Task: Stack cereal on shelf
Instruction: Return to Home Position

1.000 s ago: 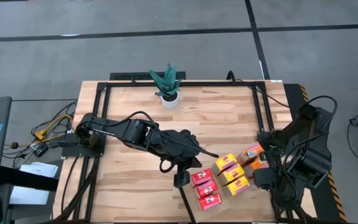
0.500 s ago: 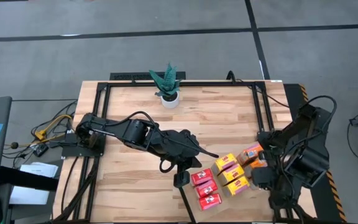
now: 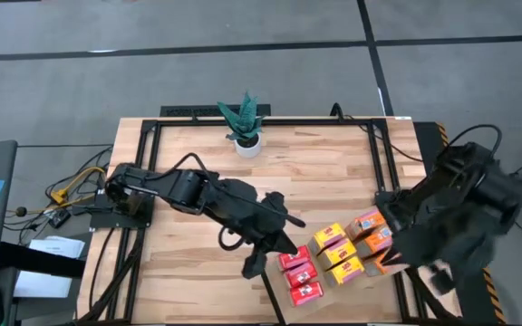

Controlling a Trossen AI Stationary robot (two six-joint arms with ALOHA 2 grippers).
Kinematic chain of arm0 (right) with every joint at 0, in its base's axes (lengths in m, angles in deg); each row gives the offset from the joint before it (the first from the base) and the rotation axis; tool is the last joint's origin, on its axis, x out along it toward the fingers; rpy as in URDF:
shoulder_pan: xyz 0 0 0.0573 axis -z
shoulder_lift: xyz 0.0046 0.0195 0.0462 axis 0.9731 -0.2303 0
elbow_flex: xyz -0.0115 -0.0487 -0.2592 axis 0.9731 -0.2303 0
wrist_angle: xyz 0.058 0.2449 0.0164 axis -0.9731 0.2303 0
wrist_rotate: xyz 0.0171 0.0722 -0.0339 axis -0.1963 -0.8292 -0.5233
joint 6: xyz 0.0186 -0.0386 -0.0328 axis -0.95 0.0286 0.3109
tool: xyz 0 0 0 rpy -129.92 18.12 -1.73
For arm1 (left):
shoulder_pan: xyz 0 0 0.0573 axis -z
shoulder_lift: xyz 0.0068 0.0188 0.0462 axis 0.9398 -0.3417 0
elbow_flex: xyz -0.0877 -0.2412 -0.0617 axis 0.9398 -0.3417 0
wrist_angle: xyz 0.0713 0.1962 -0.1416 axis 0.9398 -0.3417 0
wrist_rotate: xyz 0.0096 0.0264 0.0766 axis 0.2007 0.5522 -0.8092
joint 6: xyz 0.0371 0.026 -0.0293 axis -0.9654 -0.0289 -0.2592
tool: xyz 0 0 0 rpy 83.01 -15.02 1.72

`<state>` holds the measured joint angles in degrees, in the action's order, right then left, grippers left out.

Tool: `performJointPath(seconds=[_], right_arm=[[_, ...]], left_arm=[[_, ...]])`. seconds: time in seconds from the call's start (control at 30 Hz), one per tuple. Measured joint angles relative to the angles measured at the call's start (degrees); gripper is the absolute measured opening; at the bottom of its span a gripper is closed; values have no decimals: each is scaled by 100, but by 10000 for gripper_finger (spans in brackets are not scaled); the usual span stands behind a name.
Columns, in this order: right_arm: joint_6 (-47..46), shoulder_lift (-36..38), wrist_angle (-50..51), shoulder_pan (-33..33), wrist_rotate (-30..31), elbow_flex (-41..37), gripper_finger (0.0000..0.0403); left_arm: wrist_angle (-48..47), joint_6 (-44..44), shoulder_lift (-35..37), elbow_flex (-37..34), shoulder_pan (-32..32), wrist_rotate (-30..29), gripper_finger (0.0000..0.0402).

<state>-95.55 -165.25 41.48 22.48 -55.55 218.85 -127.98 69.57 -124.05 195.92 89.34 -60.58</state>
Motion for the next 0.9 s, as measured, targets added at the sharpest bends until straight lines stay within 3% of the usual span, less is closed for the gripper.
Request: performJointPath(seconds=[0.1,0.23,0.37,0.43,0.57,0.63,0.7,0.77,0.9], right_arm=[[168,222,-4,68,246,351,34],[594,923,8,142,1320,363,27],[850,1970,-34,301,1623,223,24],[892,2568,-305,339,1959,-46,24],[1094,3735,-1320,292,2210,-1072,31],[1248,4318,-1950,218,2222,-1834,35],[1363,4871,-2545,122,2223,-2678,39],[1419,5363,-3043,6,2459,-3538,40],[1520,6270,-4041,-223,3005,-5065,37]], left_arm=[[-474,-193,10,-2,12,-10,0],[-407,106,9,-9,-129,106,0],[-8,-521,202,-10,-468,2074,0],[110,-872,432,-11,-596,2578,0],[-365,-939,918,-43,-897,2323,0],[-231,-1173,1125,-247,-1015,2145,0],[63,-1488,1365,-507,-1079,2338,0],[219,-1604,1700,-857,-1111,2535,0],[1085,-1361,2414,-2243,-1124,2240,0]])
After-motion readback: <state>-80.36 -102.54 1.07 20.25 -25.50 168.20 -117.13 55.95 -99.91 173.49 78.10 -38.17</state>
